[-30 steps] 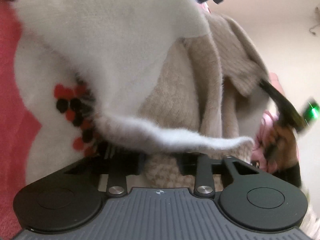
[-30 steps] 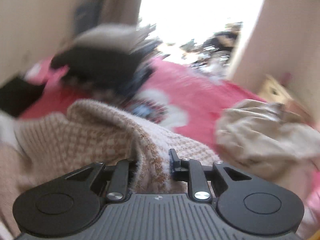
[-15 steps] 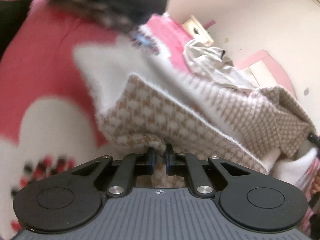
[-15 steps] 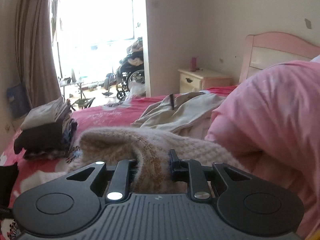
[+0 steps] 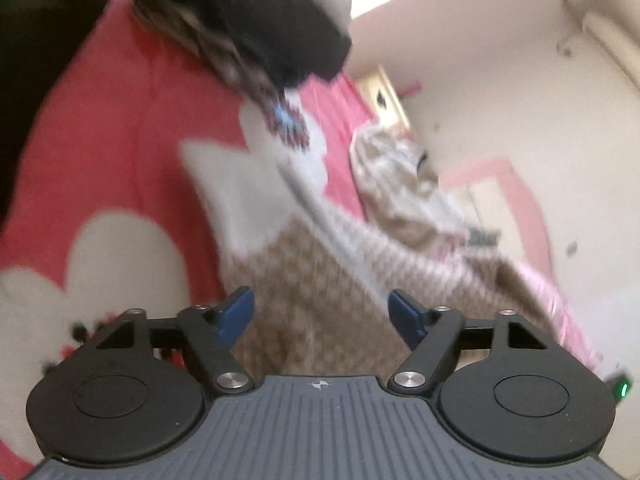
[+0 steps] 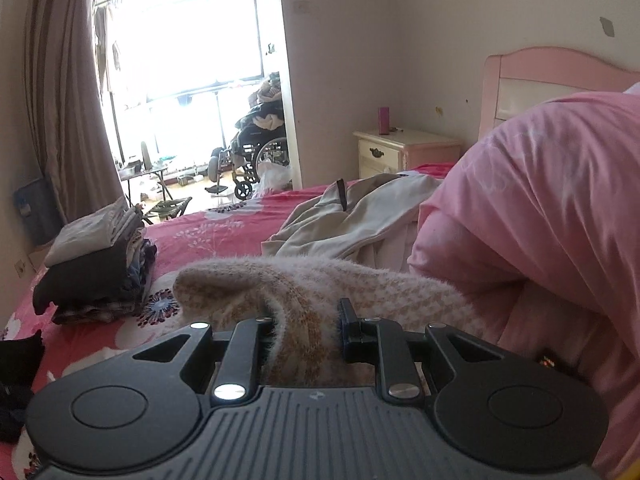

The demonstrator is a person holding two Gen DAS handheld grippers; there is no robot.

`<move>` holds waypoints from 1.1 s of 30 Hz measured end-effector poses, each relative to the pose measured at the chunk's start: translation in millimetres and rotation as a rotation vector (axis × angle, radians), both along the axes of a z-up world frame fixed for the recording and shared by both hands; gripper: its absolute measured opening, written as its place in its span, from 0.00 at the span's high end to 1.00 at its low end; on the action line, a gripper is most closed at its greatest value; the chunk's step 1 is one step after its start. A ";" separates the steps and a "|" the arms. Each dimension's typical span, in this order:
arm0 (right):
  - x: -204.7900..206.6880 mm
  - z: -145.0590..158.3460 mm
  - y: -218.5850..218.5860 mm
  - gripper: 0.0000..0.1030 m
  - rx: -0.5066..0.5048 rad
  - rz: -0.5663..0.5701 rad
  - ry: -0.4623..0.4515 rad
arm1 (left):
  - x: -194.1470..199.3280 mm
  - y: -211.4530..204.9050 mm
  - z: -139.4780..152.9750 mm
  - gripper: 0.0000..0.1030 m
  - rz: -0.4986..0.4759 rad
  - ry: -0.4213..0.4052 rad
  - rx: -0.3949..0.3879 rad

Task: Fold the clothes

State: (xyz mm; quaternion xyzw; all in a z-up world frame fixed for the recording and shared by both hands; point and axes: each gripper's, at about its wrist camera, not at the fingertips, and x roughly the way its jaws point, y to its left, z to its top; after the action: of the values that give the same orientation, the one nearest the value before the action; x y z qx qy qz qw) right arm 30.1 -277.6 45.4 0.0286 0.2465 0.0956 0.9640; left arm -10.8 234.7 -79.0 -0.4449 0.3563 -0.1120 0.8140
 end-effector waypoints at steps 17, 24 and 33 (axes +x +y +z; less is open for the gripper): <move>-51.2 3.3 13.5 0.78 -0.036 0.046 -0.058 | 29.6 -73.3 -47.3 0.48 -0.272 0.265 0.174; -71.4 8.4 13.5 0.79 0.000 0.034 -0.072 | 15.7 -72.4 -45.9 0.80 -0.186 0.201 0.158; -137.4 47.4 -1.0 0.79 0.101 0.027 -0.085 | -35.5 -39.9 19.5 0.90 -0.112 -0.012 0.106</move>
State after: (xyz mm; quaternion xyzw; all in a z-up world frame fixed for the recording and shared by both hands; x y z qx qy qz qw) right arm -107.3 -278.6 92.7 0.0697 0.2003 0.1219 0.9696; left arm -46.2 194.9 -59.5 -0.3797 0.3815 -0.1409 0.8309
